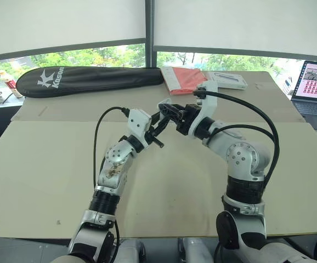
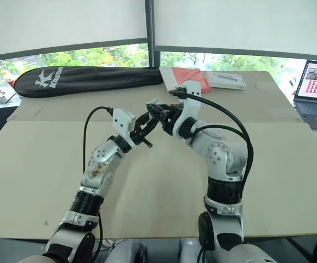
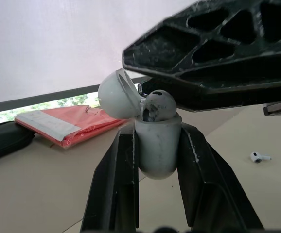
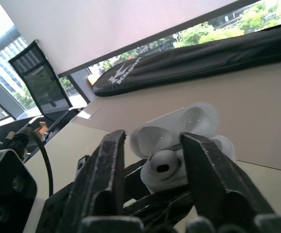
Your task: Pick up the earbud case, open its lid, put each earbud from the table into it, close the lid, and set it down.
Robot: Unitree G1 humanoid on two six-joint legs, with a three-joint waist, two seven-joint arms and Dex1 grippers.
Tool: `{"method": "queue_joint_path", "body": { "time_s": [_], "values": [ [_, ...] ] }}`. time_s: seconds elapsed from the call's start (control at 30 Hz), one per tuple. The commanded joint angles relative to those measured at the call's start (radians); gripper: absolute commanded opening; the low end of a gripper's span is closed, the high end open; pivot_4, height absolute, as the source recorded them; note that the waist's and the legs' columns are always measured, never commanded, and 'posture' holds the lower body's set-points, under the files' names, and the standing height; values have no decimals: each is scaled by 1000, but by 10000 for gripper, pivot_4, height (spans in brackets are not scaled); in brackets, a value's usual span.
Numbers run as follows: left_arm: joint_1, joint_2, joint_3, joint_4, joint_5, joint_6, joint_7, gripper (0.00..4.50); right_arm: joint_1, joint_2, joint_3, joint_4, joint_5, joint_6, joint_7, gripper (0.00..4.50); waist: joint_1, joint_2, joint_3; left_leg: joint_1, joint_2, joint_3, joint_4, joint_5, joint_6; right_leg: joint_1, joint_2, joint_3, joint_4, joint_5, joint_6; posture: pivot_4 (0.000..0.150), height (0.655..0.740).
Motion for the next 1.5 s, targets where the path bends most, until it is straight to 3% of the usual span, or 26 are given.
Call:
{"method": "queue_joint_path", "body": {
  "time_s": [0.03, 0.17, 0.23, 0.4, 0.57, 0.8, 1.0, 1.2, 1.5],
  "values": [
    [-21, -3, 3, -40, -13, -25, -6, 5692, -31, 21, -86, -9, 79, 2, -50, 27376, 0, 0, 0, 0, 0, 0, 0, 0, 0, 0, 0, 0, 0, 0, 0, 1500, 7400],
    [7, 5, 5, -43, -14, -21, -11, 5692, -90, -28, -253, -7, 233, 48, -100, 27376, 5, 0, 0, -1, 0, 0, 0, 0, 0, 0, 0, 0, 0, 0, 0, 1500, 7400],
    [25, 19, 12, -51, -15, -19, -14, 5692, -76, -161, -262, 13, 225, 51, -42, 27376, 6, 0, 0, 0, 0, 0, 0, -1, 1, 0, 0, 0, -1, 0, 0, 1500, 7400],
    [67, 55, 23, -84, -19, -10, -20, 5692, 87, -525, -90, 137, 34, -131, 204, 27376, 7, 0, 0, -1, 0, 1, -1, -2, 3, 0, -1, 0, -2, -1, 2, 1500, 7400],
    [85, 76, 31, -104, -22, 0, -20, 5692, 188, -680, 49, 341, -157, -422, 371, 27376, -4, -1, 0, 2, -1, 4, -1, -2, 3, 0, -1, 4, -4, -1, 2, 1500, 7400],
    [98, 85, 30, -129, -24, 17, -17, 5692, 193, -722, 152, 663, -318, -764, 528, 27376, 0, -1, 0, 3, 0, 4, -1, -1, 2, 1, 0, 5, -7, -1, 2, 1500, 7400],
    [89, 89, 26, -140, -27, 34, -25, 5692, 63, -716, 192, 997, -416, -967, 576, 27376, 1, -1, 0, 2, -1, 5, 0, -1, 2, 1, 0, 5, -9, -1, 2, 1500, 7400],
    [82, 95, 31, -137, -27, 36, -27, 5692, -33, -702, 180, 1188, -458, -1054, 566, 27376, 2, -1, 0, 3, 0, 4, -1, -1, 2, 2, 0, 5, -9, -1, 2, 1500, 7400],
    [78, 92, 27, -131, -30, 37, -26, 5692, -88, -684, 183, 1300, -486, -1068, 598, 27376, 1, -1, 0, 3, 0, 5, -1, -1, 2, 2, 0, 5, -8, -1, 2, 1500, 7400]
  ]
}}
